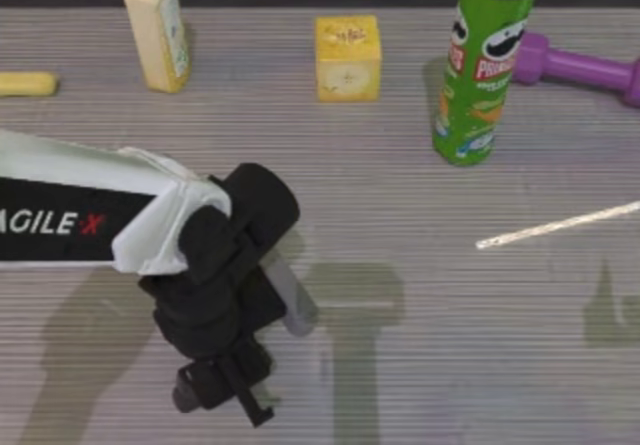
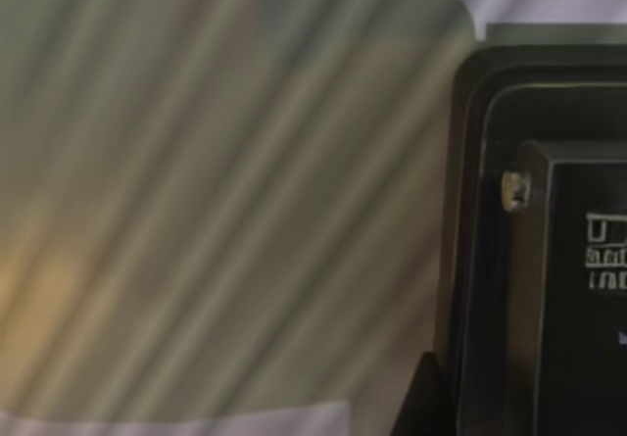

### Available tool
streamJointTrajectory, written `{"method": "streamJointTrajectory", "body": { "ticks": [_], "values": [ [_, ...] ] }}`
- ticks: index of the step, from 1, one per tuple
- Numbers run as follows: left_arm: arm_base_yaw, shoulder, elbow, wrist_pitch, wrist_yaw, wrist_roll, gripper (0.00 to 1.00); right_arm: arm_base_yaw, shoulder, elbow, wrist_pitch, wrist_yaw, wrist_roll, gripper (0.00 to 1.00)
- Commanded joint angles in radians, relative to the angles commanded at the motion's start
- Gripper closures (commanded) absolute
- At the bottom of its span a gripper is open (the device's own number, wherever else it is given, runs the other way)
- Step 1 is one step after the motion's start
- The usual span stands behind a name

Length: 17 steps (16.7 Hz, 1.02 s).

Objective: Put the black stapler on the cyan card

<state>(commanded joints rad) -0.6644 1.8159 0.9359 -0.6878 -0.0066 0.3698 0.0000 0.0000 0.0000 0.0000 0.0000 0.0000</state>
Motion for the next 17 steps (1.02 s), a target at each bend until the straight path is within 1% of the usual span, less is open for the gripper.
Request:
{"method": "streamJointTrajectory", "body": {
  "ticks": [1,11,14,17],
  "values": [
    [0.000,0.000,0.000,0.000,0.000,0.000,1.00,0.000,0.000,0.000,0.000,0.000,0.000,0.00],
    [-0.003,-0.006,0.014,-0.017,0.000,0.004,1.00,0.000,0.000,0.000,0.000,0.000,0.000,0.00],
    [-0.004,-0.044,0.082,-0.121,-0.001,0.005,1.00,0.000,0.000,0.000,0.000,0.000,0.000,0.00],
    [0.005,-0.103,0.167,-0.292,-0.001,-0.002,1.00,0.000,0.000,0.000,0.000,0.000,0.000,0.00]
  ]
}}
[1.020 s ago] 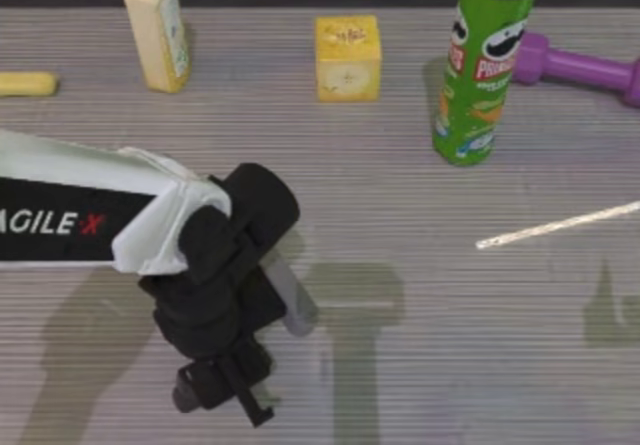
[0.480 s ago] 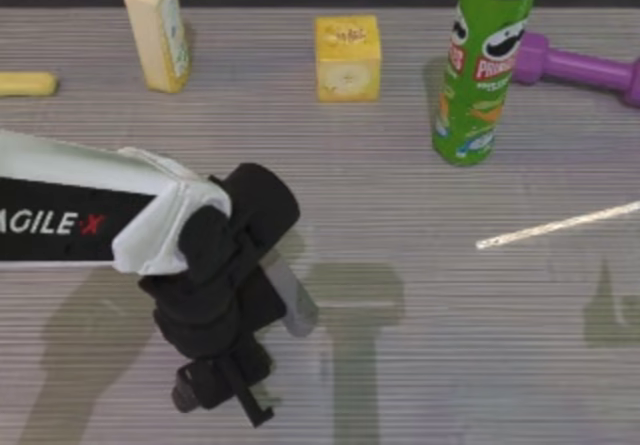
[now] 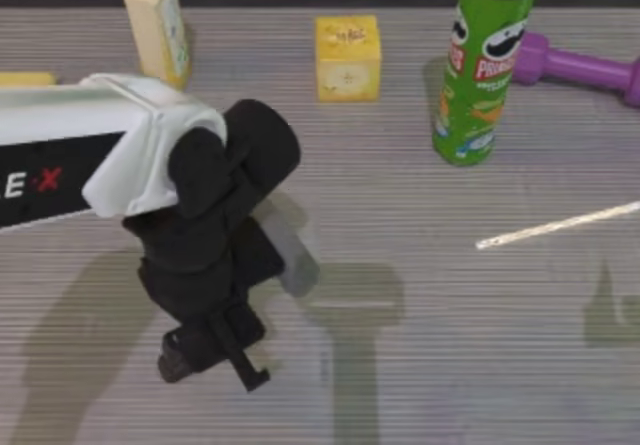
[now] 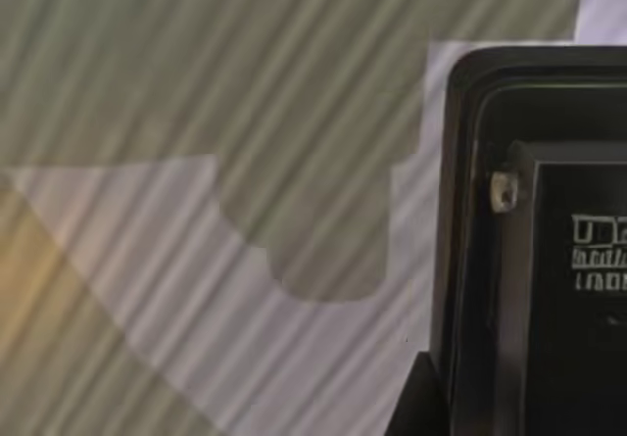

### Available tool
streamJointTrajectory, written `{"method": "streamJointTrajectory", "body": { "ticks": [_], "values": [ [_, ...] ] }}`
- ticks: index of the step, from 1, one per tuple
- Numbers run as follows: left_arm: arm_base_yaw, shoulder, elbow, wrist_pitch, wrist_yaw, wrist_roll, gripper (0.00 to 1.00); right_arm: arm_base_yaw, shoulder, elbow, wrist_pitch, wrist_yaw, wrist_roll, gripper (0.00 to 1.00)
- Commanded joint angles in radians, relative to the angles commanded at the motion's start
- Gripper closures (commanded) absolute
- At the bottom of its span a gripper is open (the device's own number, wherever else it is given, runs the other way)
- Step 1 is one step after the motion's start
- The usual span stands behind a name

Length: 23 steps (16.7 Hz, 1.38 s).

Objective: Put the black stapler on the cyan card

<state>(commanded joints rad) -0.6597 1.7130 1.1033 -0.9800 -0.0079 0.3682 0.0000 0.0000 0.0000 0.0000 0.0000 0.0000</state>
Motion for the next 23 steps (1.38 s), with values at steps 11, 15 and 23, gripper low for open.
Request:
{"method": "streamJointTrajectory", "body": {
  "ticks": [11,15,23],
  "values": [
    [0.006,-0.047,0.091,-0.121,0.001,-0.034,1.00,0.000,0.000,0.000,0.000,0.000,0.000,0.00],
    [0.020,0.039,0.207,-0.168,0.002,-0.219,1.00,0.000,0.000,0.000,0.000,0.000,0.000,0.00],
    [0.117,0.304,0.557,-0.316,0.006,-1.016,1.00,0.000,0.000,0.000,0.000,0.000,0.000,0.00]
  ]
}}
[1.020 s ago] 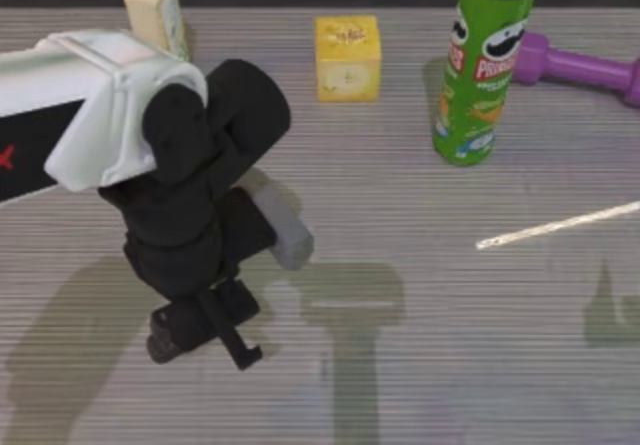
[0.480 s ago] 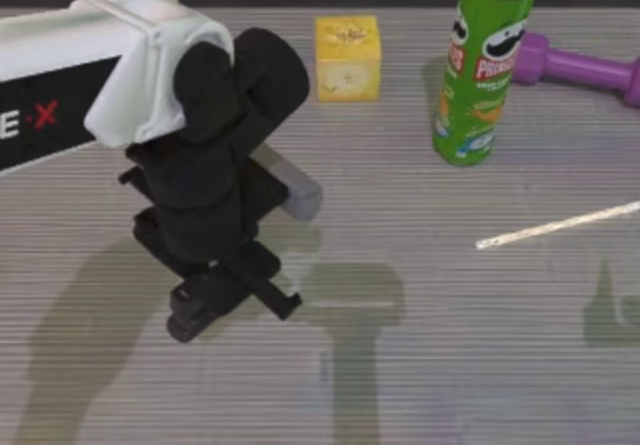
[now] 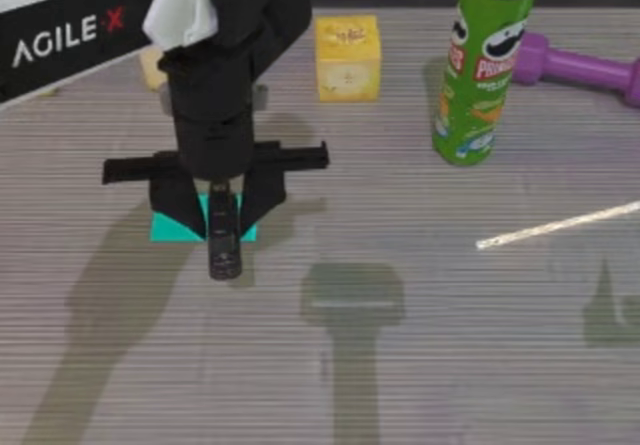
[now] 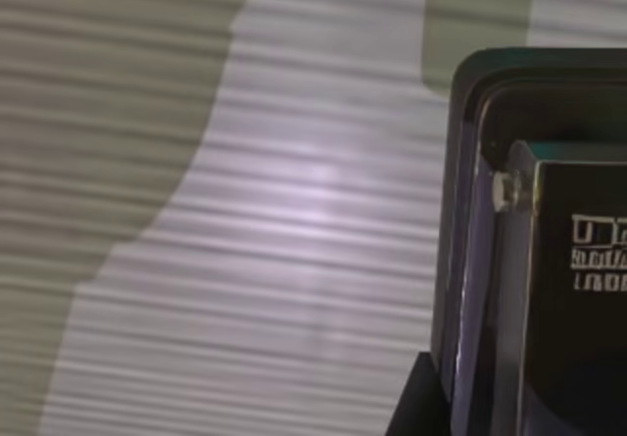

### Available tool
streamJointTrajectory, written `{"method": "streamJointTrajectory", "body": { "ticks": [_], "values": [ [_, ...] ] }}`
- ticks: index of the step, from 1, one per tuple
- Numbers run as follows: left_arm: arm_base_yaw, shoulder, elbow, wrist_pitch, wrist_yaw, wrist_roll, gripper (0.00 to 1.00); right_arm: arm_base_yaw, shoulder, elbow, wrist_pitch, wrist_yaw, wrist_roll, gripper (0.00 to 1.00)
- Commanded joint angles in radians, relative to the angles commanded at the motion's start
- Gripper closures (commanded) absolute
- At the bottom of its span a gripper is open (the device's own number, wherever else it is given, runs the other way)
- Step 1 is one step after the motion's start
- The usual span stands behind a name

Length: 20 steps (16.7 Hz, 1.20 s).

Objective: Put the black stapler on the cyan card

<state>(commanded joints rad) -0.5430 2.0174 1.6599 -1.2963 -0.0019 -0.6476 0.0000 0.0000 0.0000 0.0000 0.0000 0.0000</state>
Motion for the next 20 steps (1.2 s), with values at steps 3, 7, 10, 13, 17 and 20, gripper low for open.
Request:
{"method": "streamJointTrajectory", "body": {
  "ticks": [3,7,10,13,17,20],
  "values": [
    [0.047,0.103,0.135,-0.058,0.001,-0.365,1.00,0.000,0.000,0.000,0.000,0.000,0.000,0.00],
    [0.110,0.214,0.301,-0.116,0.003,-0.809,1.00,0.000,0.000,0.000,0.000,0.000,0.000,0.00],
    [0.155,0.260,0.395,-0.135,0.006,-1.056,1.00,0.000,0.000,0.000,0.000,0.000,0.000,0.00],
    [0.187,0.280,0.455,-0.140,0.009,-1.209,1.00,0.000,0.000,0.000,0.000,0.000,0.000,0.00],
    [0.200,0.286,0.480,-0.141,0.011,-1.267,1.00,0.000,0.000,0.000,0.000,0.000,0.000,0.00],
    [0.195,0.282,0.477,-0.140,0.010,-1.264,1.00,0.000,0.000,0.000,0.000,0.000,0.000,0.00]
  ]
}}
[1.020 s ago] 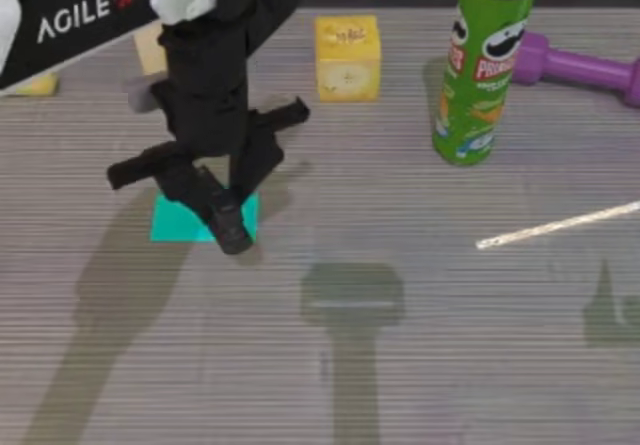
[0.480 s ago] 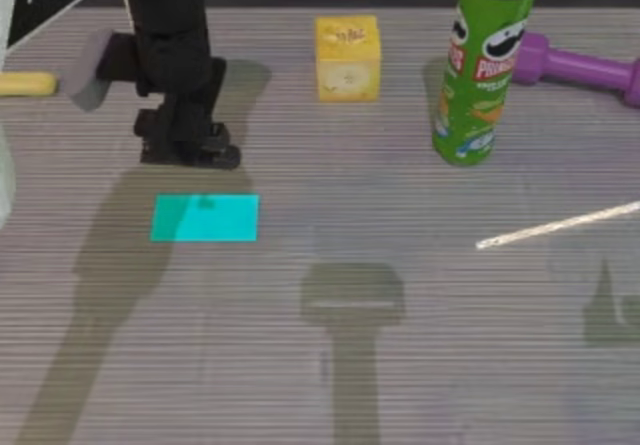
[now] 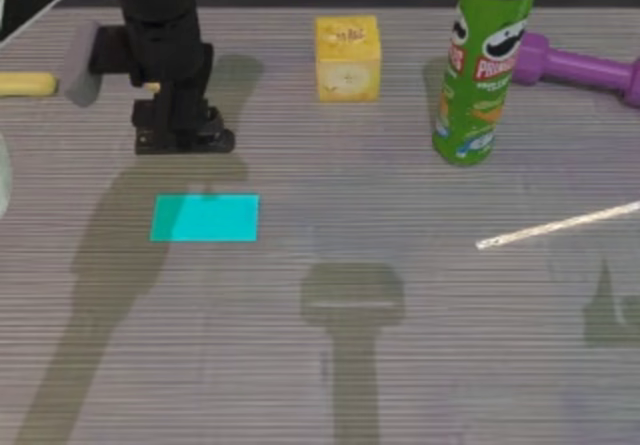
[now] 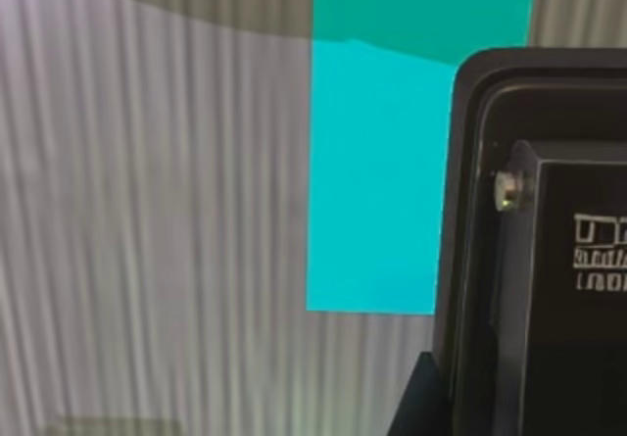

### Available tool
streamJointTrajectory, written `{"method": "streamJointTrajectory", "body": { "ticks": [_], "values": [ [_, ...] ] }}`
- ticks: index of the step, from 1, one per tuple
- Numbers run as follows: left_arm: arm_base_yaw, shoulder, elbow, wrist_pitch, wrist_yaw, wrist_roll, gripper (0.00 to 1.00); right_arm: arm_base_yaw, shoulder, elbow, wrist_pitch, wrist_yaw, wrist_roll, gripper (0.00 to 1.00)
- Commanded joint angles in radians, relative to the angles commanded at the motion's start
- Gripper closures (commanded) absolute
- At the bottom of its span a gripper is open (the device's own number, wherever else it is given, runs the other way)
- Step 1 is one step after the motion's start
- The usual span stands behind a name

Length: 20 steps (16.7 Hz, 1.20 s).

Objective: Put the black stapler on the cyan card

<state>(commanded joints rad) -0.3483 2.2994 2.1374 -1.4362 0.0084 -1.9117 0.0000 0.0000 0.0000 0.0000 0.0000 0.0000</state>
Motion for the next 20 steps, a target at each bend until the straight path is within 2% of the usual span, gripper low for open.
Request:
{"method": "streamJointTrajectory", "body": {
  "ticks": [4,10,15,20],
  "values": [
    [-0.002,0.003,-0.072,0.075,0.000,0.007,1.00,0.000,0.000,0.000,0.000,0.000,0.000,0.00],
    [0.008,0.033,-0.309,0.346,0.000,0.002,1.00,0.000,0.000,0.000,0.000,0.000,0.000,0.00],
    [0.008,0.039,-0.336,0.373,0.001,0.000,1.00,0.000,0.000,0.000,0.000,0.000,0.000,0.00],
    [0.008,0.039,-0.336,0.373,0.001,0.000,0.62,0.000,0.000,0.000,0.000,0.000,0.000,0.00]
  ]
}}
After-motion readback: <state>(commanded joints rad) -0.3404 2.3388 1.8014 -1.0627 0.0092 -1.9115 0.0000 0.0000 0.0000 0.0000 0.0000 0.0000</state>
